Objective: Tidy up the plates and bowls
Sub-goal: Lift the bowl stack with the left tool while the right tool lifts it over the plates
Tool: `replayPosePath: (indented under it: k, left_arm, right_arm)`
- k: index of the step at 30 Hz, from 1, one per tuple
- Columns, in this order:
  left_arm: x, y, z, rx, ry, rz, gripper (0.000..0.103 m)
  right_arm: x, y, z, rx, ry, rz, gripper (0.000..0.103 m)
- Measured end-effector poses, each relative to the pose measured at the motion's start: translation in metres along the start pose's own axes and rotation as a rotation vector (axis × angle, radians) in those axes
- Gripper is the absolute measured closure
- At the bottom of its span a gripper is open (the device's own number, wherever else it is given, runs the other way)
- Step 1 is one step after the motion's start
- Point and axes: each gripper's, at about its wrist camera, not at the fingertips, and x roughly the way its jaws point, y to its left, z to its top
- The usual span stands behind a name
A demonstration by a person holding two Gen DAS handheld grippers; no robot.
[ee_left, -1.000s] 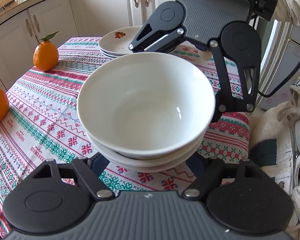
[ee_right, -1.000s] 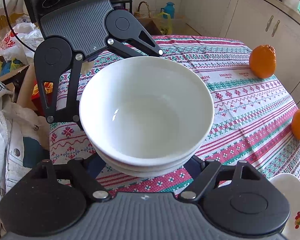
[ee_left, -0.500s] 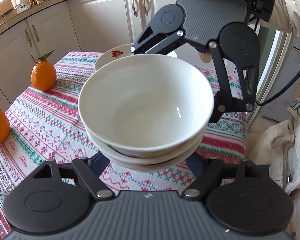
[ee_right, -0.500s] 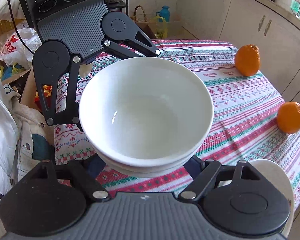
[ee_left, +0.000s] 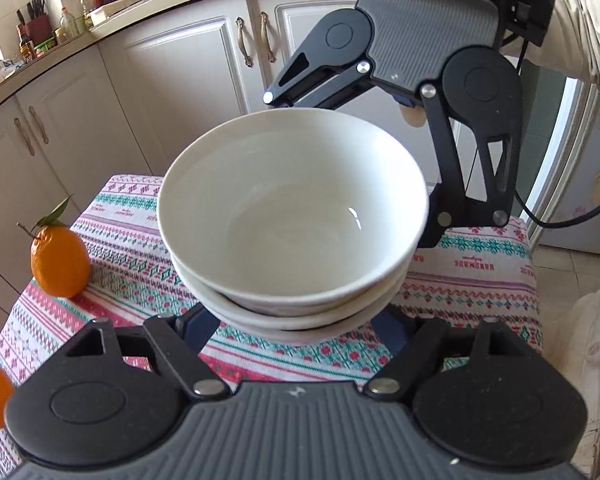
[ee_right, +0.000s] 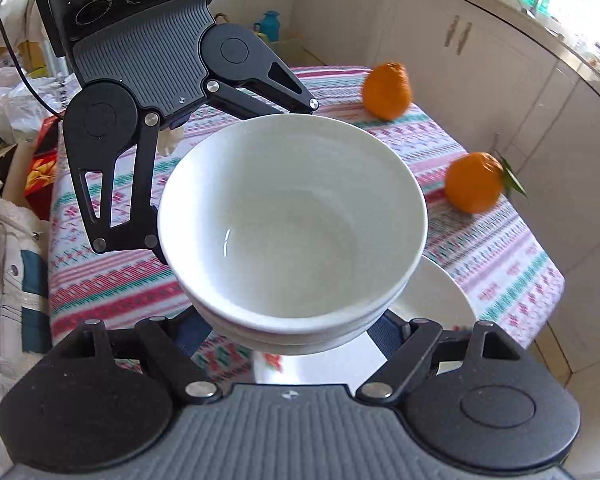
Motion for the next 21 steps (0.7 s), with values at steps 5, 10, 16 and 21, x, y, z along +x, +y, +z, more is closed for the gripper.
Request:
replayPosePath:
  k: [5,10,16,21]
  left_arm:
    - [0.022,0.009,0.013,0.018,0.004,-0.011,0.021]
    - [0.037,0.015,0.017,0.015,0.013,-0.018,0.022]
    - [0.05,0.02,0.022,0.003,0.019,-0.027,0.022]
    - [0.055,0.023,0.025,-0.007,0.018,-0.025,0.022]
  right_arm:
    - [0.002,-0.026,-0.016,0.039,0.001,-0.016,0.017]
    - [0.007,-0.043,-0.03,0.067,0.002,-0.016,0.017]
    - [0.012,-0.056,-0.04,0.099,-0.003,-0.01,0.017]
    - [0.014,-0.063,-0.044,0.118,-0.013,-0.011,0.017]
